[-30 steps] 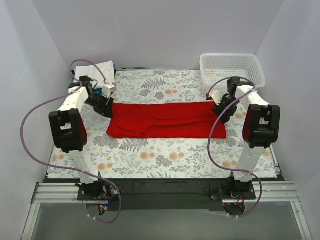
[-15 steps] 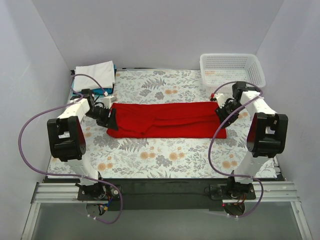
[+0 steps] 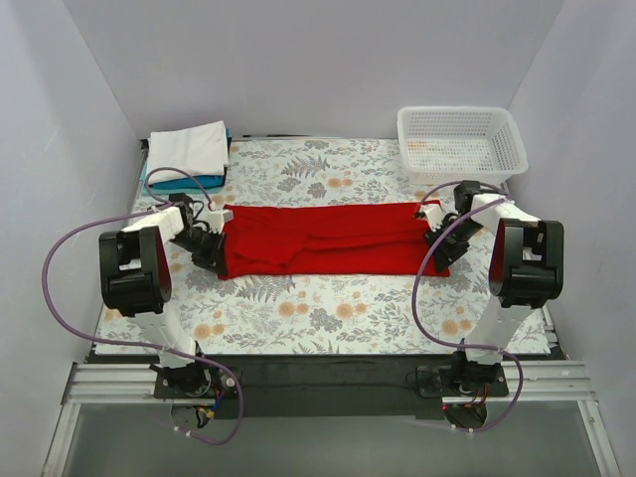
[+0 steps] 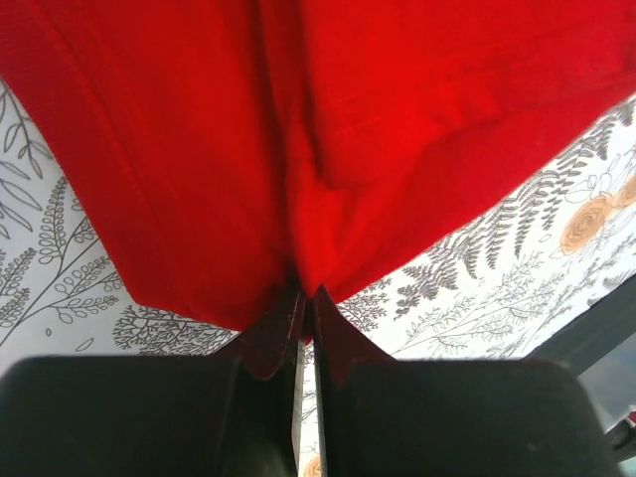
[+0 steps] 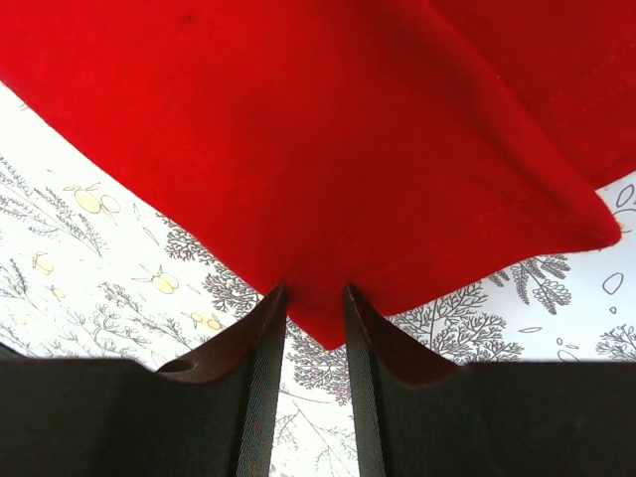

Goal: Fold and stack the t-shirts
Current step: Fold the tshirt

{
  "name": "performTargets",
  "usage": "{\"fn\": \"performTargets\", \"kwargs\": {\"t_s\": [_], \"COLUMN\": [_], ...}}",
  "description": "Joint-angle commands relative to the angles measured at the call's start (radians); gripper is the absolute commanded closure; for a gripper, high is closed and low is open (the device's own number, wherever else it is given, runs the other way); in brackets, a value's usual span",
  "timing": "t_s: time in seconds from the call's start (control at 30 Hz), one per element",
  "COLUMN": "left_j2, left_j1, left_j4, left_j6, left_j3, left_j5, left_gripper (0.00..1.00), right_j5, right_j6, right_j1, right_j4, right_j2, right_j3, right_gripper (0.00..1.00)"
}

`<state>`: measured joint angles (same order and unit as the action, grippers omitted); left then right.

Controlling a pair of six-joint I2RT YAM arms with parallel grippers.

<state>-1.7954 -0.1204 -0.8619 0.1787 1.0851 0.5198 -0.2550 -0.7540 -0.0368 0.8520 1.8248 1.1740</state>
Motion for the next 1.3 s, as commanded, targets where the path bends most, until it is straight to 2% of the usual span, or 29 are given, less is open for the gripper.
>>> {"fn": "performTargets", "kwargs": {"t_s": [0.0,0.2,0.23,0.27,0.33,0.37,0.4,0.43,0.5,0.57,0.83,1.07,1.27], "left_j2": [-0.005,0.03,0.051,0.07,0.131,0.155,0.18,0.212,0.287,0.309,0.232,0.156,0.111], "left_j1": [-0.004,-0.004,-0.004,-0.004,-0.004,0.011,0.027,0.051,0.148,0.247,0.571,0.668,0.685], "left_j4": [0.054,0.049,0.041,0.038,0.029,0.065,0.093,0.125,0.209,0.228,0.251,0.282,0.314], "left_j6": [0.028,0.03,0.015,0.015,0.01,0.028,0.047,0.068,0.106,0.137,0.272,0.335,0.341], "left_j3": [-0.01,-0.022,-0.018,-0.004,0.019,0.038,0.042,0.042,0.035,0.041,0.082,0.052,0.024], "left_j5": [-0.092,-0.078,-0.066,-0.055,0.006,0.0,-0.021,-0.09,-0.147,-0.208,-0.386,-0.472,-0.508], "left_gripper": [1.0,1.0,0.97,0.89,0.79,0.74,0.72,0.71,0.7,0.7,0.7,0.7,0.7], "right_j5": [0.117,0.142,0.131,0.09,0.036,-0.01,-0.033,-0.052,-0.079,-0.087,-0.078,-0.076,-0.024], "right_j6": [-0.001,-0.005,-0.007,-0.011,-0.013,-0.013,-0.01,-0.004,0.011,0.031,0.058,0.071,0.068], "right_j1": [-0.002,-0.002,-0.002,-0.002,-0.002,-0.002,-0.002,-0.002,-0.002,-0.002,-0.002,-0.002,-0.002], "right_j4": [-0.093,-0.094,-0.073,-0.053,0.013,0.03,0.051,0.068,0.085,0.088,0.084,0.052,-0.025], "right_j2": [0.034,0.005,-0.016,-0.03,-0.073,-0.087,-0.11,-0.12,-0.134,-0.139,-0.081,-0.056,-0.052], "right_j3": [-0.069,-0.109,-0.106,-0.1,-0.062,-0.047,-0.009,0.009,0.039,0.076,0.098,0.07,0.0], "right_gripper": [0.63,0.64,0.64,0.63,0.61,0.59,0.58,0.58,0.58,0.58,0.59,0.59,0.59]}}
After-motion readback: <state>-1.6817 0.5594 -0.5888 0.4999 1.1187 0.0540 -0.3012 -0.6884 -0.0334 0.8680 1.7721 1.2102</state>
